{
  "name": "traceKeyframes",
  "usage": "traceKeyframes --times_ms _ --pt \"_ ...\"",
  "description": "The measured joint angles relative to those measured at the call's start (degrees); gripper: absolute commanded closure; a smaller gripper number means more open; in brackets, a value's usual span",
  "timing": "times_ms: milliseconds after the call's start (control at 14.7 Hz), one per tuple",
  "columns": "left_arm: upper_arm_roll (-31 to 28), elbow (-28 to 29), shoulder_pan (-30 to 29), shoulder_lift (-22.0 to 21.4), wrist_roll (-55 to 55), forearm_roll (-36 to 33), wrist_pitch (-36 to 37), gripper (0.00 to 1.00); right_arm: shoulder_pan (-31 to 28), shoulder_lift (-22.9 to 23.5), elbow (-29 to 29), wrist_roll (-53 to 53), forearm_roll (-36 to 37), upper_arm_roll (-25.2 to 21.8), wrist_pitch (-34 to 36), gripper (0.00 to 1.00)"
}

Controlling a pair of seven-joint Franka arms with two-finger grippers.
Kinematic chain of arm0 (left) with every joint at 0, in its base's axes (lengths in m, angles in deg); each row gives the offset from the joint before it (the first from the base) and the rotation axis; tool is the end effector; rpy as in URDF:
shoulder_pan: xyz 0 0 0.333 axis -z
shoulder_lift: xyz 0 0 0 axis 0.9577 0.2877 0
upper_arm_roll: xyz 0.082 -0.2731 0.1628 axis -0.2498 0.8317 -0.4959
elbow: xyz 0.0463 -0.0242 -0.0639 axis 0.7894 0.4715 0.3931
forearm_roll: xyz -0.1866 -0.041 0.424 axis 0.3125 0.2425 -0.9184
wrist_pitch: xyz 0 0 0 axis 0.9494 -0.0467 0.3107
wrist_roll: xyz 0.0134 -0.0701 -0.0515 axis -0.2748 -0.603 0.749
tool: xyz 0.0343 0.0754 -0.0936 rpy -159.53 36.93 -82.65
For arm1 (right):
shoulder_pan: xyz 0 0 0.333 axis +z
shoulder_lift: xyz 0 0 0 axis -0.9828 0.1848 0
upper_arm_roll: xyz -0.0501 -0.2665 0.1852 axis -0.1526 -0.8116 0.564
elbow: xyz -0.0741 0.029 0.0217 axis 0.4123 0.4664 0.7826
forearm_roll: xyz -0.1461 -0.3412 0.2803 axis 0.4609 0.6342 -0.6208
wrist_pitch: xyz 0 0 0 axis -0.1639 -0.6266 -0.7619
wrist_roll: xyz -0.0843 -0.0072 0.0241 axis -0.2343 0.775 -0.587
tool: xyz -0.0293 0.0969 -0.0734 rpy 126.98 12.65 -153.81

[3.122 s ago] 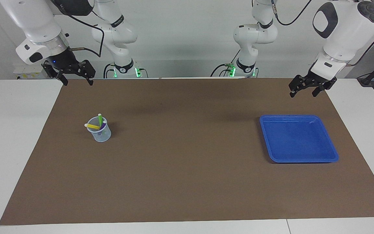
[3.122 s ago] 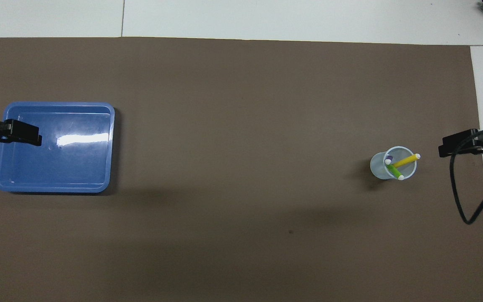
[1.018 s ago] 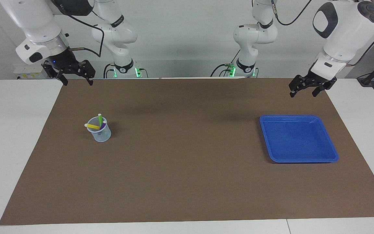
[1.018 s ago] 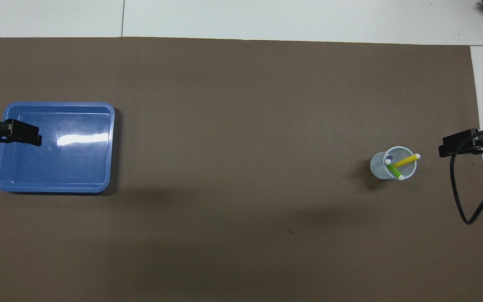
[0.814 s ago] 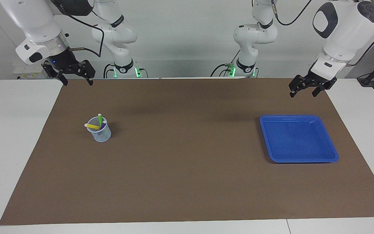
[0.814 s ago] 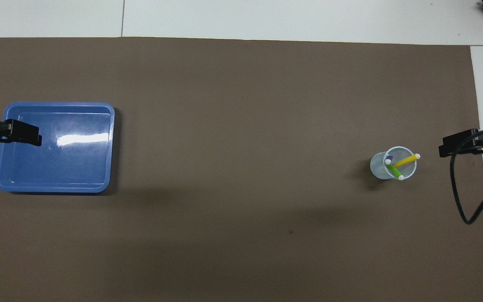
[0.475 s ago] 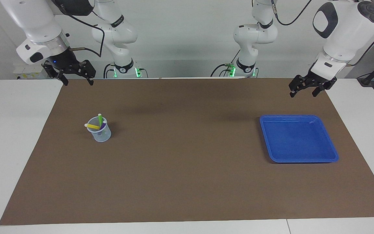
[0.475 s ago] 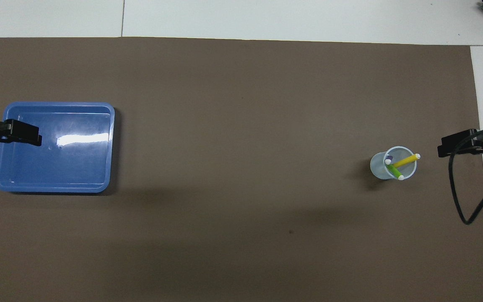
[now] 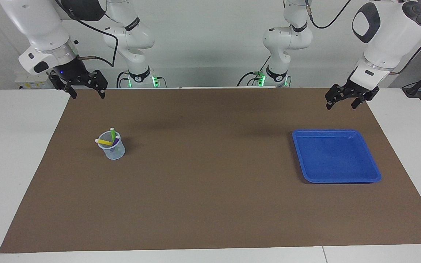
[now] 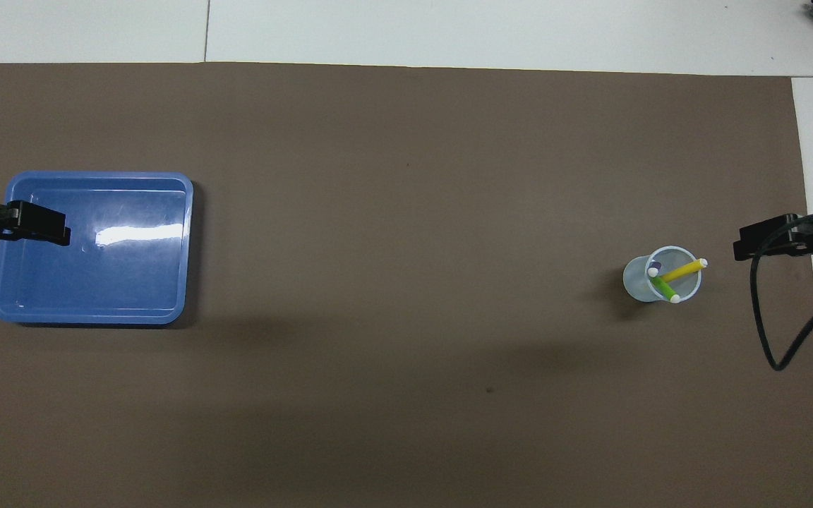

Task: Right arm passes pens to left for tray arrangement

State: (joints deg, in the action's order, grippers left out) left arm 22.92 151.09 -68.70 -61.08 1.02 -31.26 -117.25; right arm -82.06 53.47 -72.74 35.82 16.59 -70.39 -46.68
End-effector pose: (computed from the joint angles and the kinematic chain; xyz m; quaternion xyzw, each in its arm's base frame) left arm 0.6262 -0.0074 0.5722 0.9997 -0.0221 -0.0130 0.0056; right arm 0.6103 -0.0169 0.6070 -0.9995 0.0179 0.0263 0.0039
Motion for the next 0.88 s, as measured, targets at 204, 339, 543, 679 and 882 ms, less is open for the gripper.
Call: traceKeyframes --times_ms 204,339,543,679,882 --pt "0.0 0.0 0.0 0.0 0.0 0.0 0.0 0.0 -0.11 -0.09 -3.0 -0.06 0.0 -0.12 -3.01 0.0" --pt "0.0 0.0 0.0 0.0 0.0 0.0 0.0 0.0 -0.18 -0.2 -4.65 -0.06 0.0 -0.13 -4.53 0.0" --pt "0.0 0.0 0.0 0.0 0.0 0.0 0.0 0.0 -0.66 -0.39 -6.89 -0.83 0.0 -0.17 -7.11 0.0" --pt "0.0 0.0 0.0 0.0 0.0 0.0 0.0 0.0 -1.16 -0.4 -8.58 -2.01 0.0 -0.33 -8.83 0.0" --pt "0.0 0.0 0.0 0.0 0.0 0.0 0.0 0.0 -1.55 -0.47 -9.59 -2.21 0.04 -0.47 -9.29 0.0"
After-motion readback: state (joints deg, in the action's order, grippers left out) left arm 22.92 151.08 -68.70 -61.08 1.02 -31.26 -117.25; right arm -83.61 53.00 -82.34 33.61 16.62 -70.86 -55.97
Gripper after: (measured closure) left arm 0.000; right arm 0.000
